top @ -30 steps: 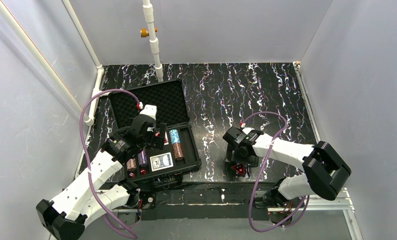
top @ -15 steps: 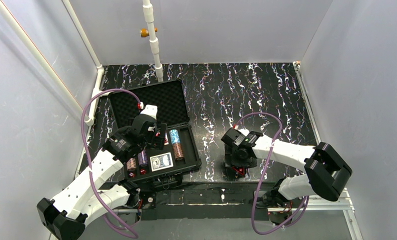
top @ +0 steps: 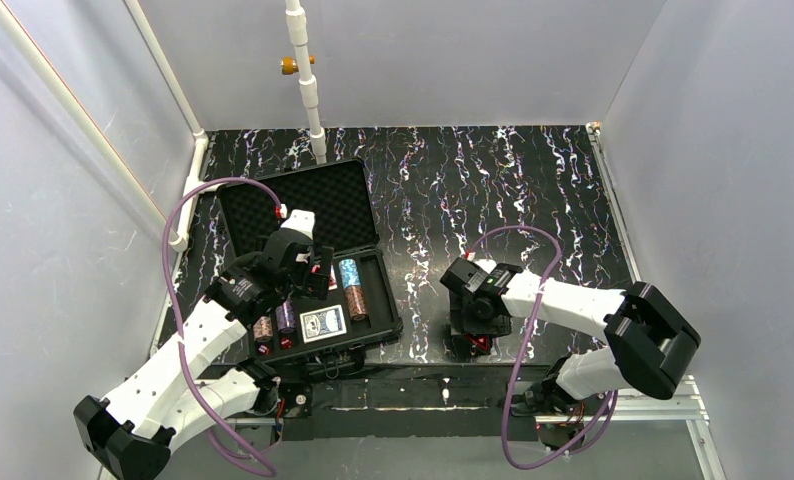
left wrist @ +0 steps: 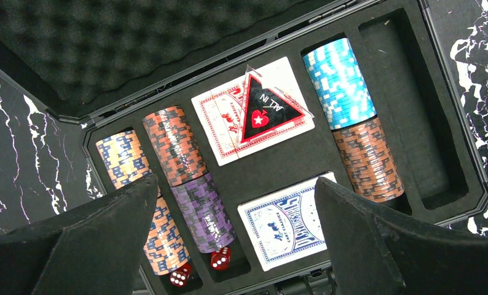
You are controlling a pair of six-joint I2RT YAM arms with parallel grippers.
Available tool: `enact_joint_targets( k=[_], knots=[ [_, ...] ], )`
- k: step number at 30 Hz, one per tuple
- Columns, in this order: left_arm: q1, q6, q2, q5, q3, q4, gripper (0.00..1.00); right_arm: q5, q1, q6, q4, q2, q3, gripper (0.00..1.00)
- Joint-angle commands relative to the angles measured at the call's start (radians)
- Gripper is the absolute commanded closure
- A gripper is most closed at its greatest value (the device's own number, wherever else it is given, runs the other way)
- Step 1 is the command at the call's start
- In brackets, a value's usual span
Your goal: Pack up texas hold em set
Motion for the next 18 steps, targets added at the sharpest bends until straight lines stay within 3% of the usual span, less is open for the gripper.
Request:
enact_joint_targets(
  k=[1, 12, 18],
  knots=[
    [-0.005, 0.003, -0.001, -0.028, 0.031, -0.022, 0.02, 0.03, 0.004, 0.015, -0.018, 0.035, -0.003, 0.21],
    [-0.005, 0.004, -0.001, -0.025, 0.032, -0.024, 0.02, 0.052, 0.004, 0.016, -0.026, 0.046, -0.001, 0.29],
    [-0.005, 0.004, -0.001, -0.023, 0.031, -0.024, 0.02, 0.048, 0.006, 0.006, -0.022, 0.054, 0.006, 0.39]
  ],
)
